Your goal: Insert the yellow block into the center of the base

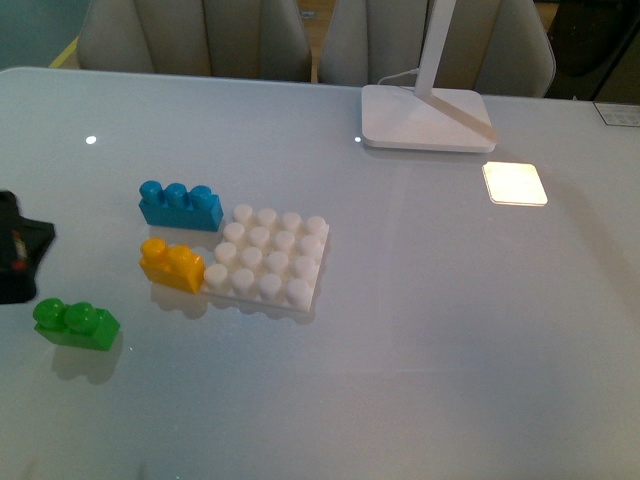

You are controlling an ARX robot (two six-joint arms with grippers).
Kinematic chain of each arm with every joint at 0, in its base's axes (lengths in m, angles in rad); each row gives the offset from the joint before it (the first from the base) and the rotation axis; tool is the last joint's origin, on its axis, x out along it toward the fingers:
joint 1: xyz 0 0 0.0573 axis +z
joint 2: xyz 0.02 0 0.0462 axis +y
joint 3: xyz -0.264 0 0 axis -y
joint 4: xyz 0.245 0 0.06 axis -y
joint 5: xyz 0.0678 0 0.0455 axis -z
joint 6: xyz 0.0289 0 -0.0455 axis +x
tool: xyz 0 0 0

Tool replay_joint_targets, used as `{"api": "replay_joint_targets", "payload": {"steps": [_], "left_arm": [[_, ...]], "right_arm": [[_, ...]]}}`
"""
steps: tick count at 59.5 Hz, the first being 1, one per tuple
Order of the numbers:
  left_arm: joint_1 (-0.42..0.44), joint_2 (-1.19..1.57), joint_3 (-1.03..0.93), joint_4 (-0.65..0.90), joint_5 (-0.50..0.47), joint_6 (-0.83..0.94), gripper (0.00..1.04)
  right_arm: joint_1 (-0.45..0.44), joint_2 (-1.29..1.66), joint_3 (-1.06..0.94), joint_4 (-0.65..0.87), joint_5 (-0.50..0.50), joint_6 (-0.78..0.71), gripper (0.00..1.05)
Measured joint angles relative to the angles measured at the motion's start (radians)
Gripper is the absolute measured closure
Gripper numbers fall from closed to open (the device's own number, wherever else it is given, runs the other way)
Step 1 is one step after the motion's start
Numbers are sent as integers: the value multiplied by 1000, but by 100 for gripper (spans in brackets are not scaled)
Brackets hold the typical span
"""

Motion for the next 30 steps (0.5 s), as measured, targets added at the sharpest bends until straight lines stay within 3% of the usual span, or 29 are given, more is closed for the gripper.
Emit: {"api": "replay_joint_targets", "payload": {"steps": [12, 30], "left_arm": [[-51, 272, 78, 92, 2, 50, 7], [-116, 430, 202, 176, 54, 71, 7]], "right_arm": [[0, 0, 0, 0, 0, 0, 9], [0, 0, 0, 0, 0, 0, 9]]}}
